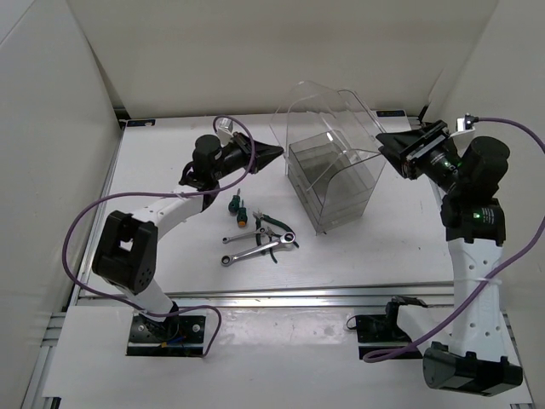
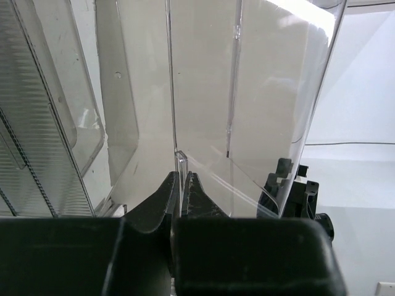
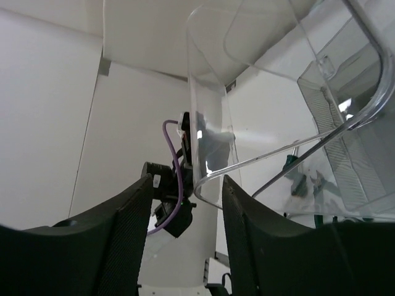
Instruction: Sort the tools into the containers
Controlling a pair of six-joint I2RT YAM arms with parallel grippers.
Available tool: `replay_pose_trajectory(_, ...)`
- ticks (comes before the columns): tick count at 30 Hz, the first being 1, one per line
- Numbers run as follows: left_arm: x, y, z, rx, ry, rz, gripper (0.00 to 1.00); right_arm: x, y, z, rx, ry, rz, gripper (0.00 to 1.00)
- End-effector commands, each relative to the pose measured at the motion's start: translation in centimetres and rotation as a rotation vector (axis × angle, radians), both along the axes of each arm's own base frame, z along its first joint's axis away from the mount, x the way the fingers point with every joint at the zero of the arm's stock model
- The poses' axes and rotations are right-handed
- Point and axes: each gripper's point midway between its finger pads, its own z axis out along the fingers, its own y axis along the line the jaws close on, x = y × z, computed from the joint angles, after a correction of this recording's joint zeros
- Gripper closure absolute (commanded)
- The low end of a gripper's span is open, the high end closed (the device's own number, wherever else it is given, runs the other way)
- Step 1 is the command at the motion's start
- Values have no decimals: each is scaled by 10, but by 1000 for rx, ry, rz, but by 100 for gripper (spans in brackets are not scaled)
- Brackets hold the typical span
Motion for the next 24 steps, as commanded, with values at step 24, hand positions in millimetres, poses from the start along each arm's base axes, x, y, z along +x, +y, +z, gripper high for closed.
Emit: replay_pose_trajectory(24, -27, 15, 104, -114, -207, 26, 90, 17, 111, -29, -182, 14, 241, 43)
